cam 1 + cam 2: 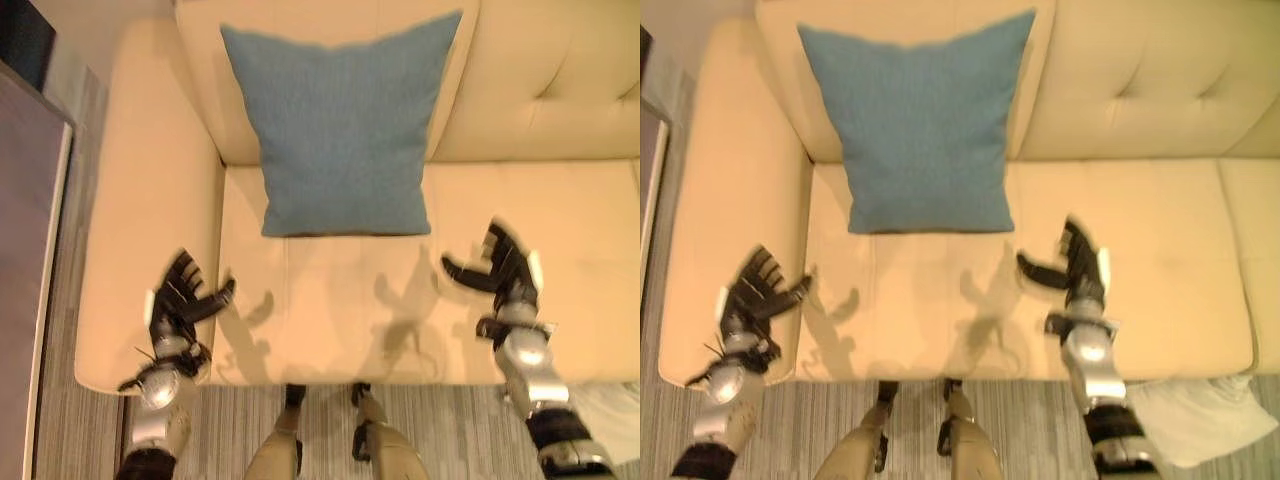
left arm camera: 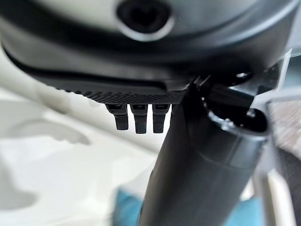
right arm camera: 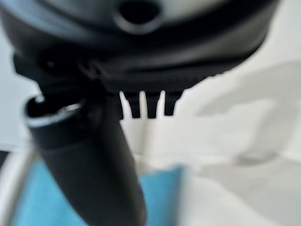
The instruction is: Pick up all the scattered cushions and arrange them neatly on the sofa.
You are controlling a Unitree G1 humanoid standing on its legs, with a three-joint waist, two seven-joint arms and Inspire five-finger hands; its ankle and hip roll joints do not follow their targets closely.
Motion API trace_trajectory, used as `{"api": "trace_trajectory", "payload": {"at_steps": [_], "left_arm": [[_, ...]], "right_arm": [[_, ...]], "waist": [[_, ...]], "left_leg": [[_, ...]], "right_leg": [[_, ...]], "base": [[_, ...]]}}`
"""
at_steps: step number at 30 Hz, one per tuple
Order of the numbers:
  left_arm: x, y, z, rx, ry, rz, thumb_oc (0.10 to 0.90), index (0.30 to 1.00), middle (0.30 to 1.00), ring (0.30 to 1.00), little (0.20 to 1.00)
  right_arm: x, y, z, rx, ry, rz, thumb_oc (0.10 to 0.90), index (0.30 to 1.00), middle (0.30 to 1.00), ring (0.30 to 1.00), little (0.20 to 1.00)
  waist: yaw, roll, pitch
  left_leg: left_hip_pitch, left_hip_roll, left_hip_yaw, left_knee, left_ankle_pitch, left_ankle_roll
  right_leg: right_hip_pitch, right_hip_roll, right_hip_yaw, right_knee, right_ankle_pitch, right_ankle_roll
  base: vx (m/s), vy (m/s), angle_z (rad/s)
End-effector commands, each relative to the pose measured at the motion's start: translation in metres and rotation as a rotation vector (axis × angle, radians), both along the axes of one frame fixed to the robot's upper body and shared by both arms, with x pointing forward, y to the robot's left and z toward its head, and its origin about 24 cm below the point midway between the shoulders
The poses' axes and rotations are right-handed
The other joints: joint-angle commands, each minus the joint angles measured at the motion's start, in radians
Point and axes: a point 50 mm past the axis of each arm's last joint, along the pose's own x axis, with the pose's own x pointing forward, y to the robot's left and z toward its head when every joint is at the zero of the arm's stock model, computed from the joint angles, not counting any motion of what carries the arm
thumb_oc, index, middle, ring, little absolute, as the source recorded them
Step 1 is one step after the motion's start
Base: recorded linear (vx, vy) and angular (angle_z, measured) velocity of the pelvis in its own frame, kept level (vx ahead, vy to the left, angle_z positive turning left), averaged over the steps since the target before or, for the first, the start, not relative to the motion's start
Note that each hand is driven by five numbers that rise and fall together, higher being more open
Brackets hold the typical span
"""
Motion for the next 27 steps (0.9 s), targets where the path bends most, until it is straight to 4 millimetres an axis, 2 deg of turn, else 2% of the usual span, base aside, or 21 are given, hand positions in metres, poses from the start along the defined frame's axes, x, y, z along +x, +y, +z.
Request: {"api": "trace_trajectory", "payload": {"at_steps": [1,2,3,4,5,6,7,9,10,11,13,15,16,18,20,21,22,24,26,27], "left_arm": [[-0.014,0.019,-0.011,0.087,0.07,-0.021,0.8,0.9,0.9,0.9,0.9],[-0.014,0.019,-0.011,0.087,0.071,-0.021,0.8,0.9,0.9,0.9,0.9],[-0.025,0.021,-0.024,0.103,0.143,-0.033,0.8,0.9,0.9,0.9,0.9],[-0.047,0.02,-0.049,0.109,0.278,-0.049,0.8,0.9,0.9,0.9,0.9],[-0.056,0.02,-0.059,0.127,0.343,-0.063,0.8,0.9,0.9,0.9,0.9],[-0.056,0.02,-0.059,0.127,0.343,-0.063,0.8,0.9,0.9,0.9,0.9],[-0.078,0.018,-0.082,0.136,0.488,-0.078,0.8,0.9,0.9,0.9,0.9],[-0.099,0.017,-0.102,0.149,0.628,-0.081,0.8,0.9,0.9,0.9,0.9],[-0.099,0.017,-0.102,0.15,0.627,-0.081,0.8,0.9,0.9,0.9,0.9],[-0.116,0.014,-0.116,0.153,0.731,-0.086,0.8,0.9,0.9,0.9,0.9],[-0.13,0.012,-0.127,0.153,0.821,-0.081,0.8,0.9,0.9,0.9,0.9],[-0.135,0.01,-0.132,0.18,0.875,-0.1,0.8,0.9,0.9,0.9,0.9],[-0.131,0.008,-0.133,0.191,0.879,-0.107,0.8,0.9,0.9,0.9,0.9],[-0.127,0.006,-0.133,0.194,0.882,-0.111,0.8,0.9,0.9,0.9,0.9],[-0.13,0.005,-0.136,0.179,0.901,-0.103,0.8,0.9,0.9,0.9,0.9],[-0.132,0.004,-0.137,0.172,0.908,-0.098,0.8,0.9,0.9,0.9,0.9],[-0.132,0.004,-0.137,0.172,0.908,-0.098,0.8,0.9,0.9,0.9,0.9],[-0.135,0.003,-0.138,0.159,0.918,-0.09,0.8,0.9,0.9,0.9,0.9],[-0.133,0.0,-0.138,0.151,0.903,-0.09,0.8,0.9,0.9,0.9,0.9],[-0.129,-0.002,-0.137,0.158,0.891,-0.098,0.8,0.9,0.9,0.9,0.9]], "right_arm": [[-0.012,-0.014,-0.01,-0.089,0.043,-0.014,0.8,0.9,0.9,0.9,0.9],[-0.013,-0.014,-0.011,-0.089,0.044,-0.014,0.8,0.9,0.9,0.9,0.9],[-0.023,-0.014,-0.024,-0.09,0.102,-0.018,0.8,0.9,0.9,0.9,0.9],[-0.039,-0.015,-0.049,-0.067,0.214,-0.036,0.8,0.9,0.9,0.9,0.9],[-0.046,-0.014,-0.058,-0.072,0.257,-0.033,0.8,0.9,0.9,0.9,0.9],[-0.047,-0.014,-0.058,-0.072,0.257,-0.033,0.8,0.9,0.9,0.9,0.9],[-0.062,-0.01,-0.079,-0.052,0.357,-0.022,0.8,0.9,0.9,0.9,0.9],[-0.076,-0.006,-0.094,-0.035,0.428,-0.014,0.8,0.9,0.9,0.9,0.9],[-0.076,-0.006,-0.094,-0.035,0.428,-0.014,0.8,0.9,0.9,0.9,0.9],[-0.087,-0.001,-0.106,-0.027,0.486,0.001,0.8,0.9,0.9,0.9,0.9],[-0.096,0.001,-0.117,0.002,0.538,-0.009,0.8,0.9,0.9,0.9,0.9],[-0.101,0.005,-0.123,0.007,0.575,0.003,0.8,0.9,0.9,0.9,0.9],[-0.104,0.004,-0.127,-0.007,0.609,0.001,0.8,0.9,0.9,0.9,0.9],[-0.101,0.004,-0.128,-0.01,0.624,-0.001,0.8,0.9,0.9,0.9,0.9],[-0.103,0.004,-0.131,-0.017,0.65,0.002,0.8,0.9,0.9,0.9,0.9],[-0.104,0.002,-0.132,-0.028,0.663,0.002,0.8,0.9,0.9,0.9,0.9],[-0.104,0.002,-0.132,-0.028,0.663,0.002,0.8,0.9,0.9,0.9,0.9],[-0.105,0.0,-0.133,-0.036,0.685,0.006,0.8,0.9,0.9,0.9,0.9],[-0.106,-0.003,-0.134,-0.031,0.693,-0.005,0.8,0.9,0.9,0.9,0.9],[-0.107,-0.004,-0.134,-0.036,0.702,-0.012,0.8,0.9,0.9,0.9,0.9]], "waist": [[0.001,-0.018,-0.1],[0.001,-0.018,-0.099],[0.001,-0.017,-0.101],[0.0,-0.014,-0.104],[0.0,-0.011,-0.104],[-0.001,-0.011,-0.101],[-0.003,-0.008,-0.103],[-0.005,-0.008,-0.109],[-0.005,-0.008,-0.107],[-0.007,-0.009,-0.107],[-0.009,-0.013,-0.103],[-0.01,-0.019,-0.094],[-0.009,-0.025,-0.083],[-0.012,-0.045,-0.064],[-0.01,-0.057,-0.064],[-0.007,-0.056,-0.062],[-0.009,-0.057,-0.064],[-0.022,-0.05,-0.091],[-0.033,-0.035,-0.1],[-0.04,-0.027,-0.101]], "left_leg": [[-0.004,-0.025,0.032,0.001,-0.012,-0.014],[-0.002,-0.025,0.031,0.001,-0.012,-0.014],[0.018,-0.02,0.032,0.001,-0.014,-0.014],[0.052,-0.012,0.03,0.001,-0.017,-0.013],[0.071,-0.008,0.03,0.001,-0.02,-0.013],[0.075,-0.007,0.03,0.001,-0.02,-0.013],[0.11,0.001,0.029,0.001,-0.025,-0.012],[0.14,0.009,0.023,0.001,-0.029,-0.013],[0.142,0.009,0.023,0.001,-0.029,-0.013],[0.165,0.015,0.017,0.001,-0.031,-0.012],[0.185,0.021,0.005,0.001,-0.03,-0.012],[0.188,0.02,0.004,0.028,-0.034,-0.012],[0.172,0.011,0.004,0.084,-0.045,-0.013],[0.14,-0.007,0.024,0.189,-0.108,-0.008],[0.155,-0.027,0.01,0.27,-0.154,0.0],[0.178,-0.026,0.003,0.316,-0.176,0.001],[0.176,-0.028,0.001,0.314,-0.173,0.002],[0.255,-0.012,-0.011,0.332,-0.188,0.002],[0.309,-0.008,-0.033,0.305,-0.192,-0.003],[0.33,-0.012,-0.037,0.267,-0.213,0.005]], "right_leg": [[0.131,-0.029,-0.03,0.005,-0.128,0.077],[0.134,-0.029,-0.03,0.005,-0.129,0.077],[0.155,-0.028,-0.033,0.005,-0.135,0.076],[0.19,-0.025,-0.038,0.005,-0.143,0.075],[0.209,-0.023,-0.041,0.005,-0.15,0.074],[0.213,-0.023,-0.041,0.005,-0.151,0.074],[0.251,-0.016,-0.045,0.005,-0.164,0.07],[0.285,-0.009,-0.046,0.005,-0.176,0.064],[0.287,-0.009,-0.047,0.005,-0.177,0.064],[0.315,-0.001,-0.047,0.005,-0.189,0.057],[0.338,0.007,-0.043,0.005,-0.199,0.048],[0.356,0.007,-0.04,0.005,-0.207,0.042],[0.359,0.001,-0.042,0.005,-0.206,0.039],[0.351,-0.02,-0.048,0.005,-0.193,0.035],[0.346,-0.03,-0.041,0.006,-0.174,0.034],[0.349,-0.029,-0.034,0.009,-0.168,0.033],[0.346,-0.031,-0.035,0.009,-0.167,0.034],[0.336,-0.034,-0.031,0.017,-0.151,0.037],[0.323,-0.03,-0.028,0.028,-0.137,0.042],[0.306,-0.032,-0.025,0.042,-0.128,0.048]], "base": [[0.07,-0.049,0.0],[0.06,-0.056,-0.01],[0.06,-0.061,-0.02],[0.08,-0.081,-0.02],[0.05,-0.061,0.0],[0.03,-0.067,0.03],[0.02,-0.075,0.06],[0.03,-0.08,0.1],[0.02,-0.084,0.14],[0.01,-0.093,0.11],[0.0,-0.085,0.13],[-0.07,-0.062,0.25],[-0.2,-0.083,0.27],[-0.23,-0.029,0.23],[-0.17,0.028,0.18],[-0.1,0.035,0.03],[-0.08,0.073,-0.17],[-0.07,0.122,-0.21],[-0.11,0.148,-0.14],[-0.17,0.168,-0.01]]}}
